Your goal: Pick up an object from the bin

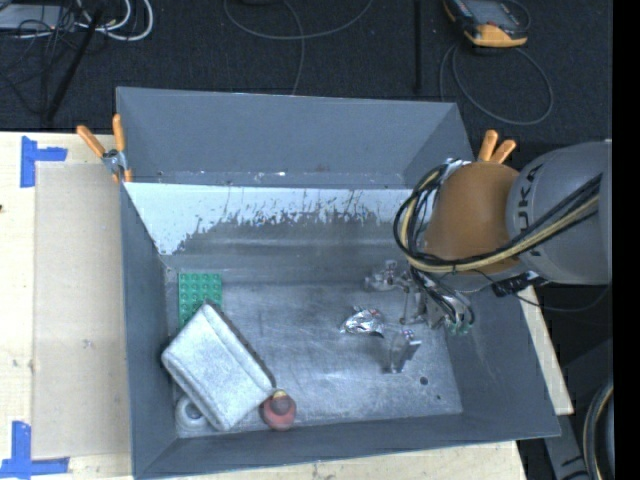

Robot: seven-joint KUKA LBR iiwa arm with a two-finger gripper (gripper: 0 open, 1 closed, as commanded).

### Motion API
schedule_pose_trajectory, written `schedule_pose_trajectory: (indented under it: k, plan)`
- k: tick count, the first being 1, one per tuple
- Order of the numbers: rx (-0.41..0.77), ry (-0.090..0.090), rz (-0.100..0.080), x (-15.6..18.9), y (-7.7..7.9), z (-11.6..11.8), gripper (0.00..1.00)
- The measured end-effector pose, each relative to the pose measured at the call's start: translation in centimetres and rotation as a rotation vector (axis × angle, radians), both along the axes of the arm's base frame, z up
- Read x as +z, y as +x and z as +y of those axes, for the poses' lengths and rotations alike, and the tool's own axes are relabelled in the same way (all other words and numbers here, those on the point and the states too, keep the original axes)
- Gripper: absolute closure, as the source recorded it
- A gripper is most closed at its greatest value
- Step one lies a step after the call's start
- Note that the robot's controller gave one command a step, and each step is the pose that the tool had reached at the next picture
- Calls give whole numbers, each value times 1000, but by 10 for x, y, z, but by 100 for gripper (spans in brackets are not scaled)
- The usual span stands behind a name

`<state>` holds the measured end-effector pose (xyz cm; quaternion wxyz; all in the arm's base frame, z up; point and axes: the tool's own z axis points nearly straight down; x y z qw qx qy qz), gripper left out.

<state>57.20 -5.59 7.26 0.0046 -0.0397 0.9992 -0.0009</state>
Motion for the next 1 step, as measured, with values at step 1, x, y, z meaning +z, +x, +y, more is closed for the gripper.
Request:
schedule_pose_trajectory:
  k: [1]
  plan:
    - [3, 0, -5, 3, 3, 0, 100]
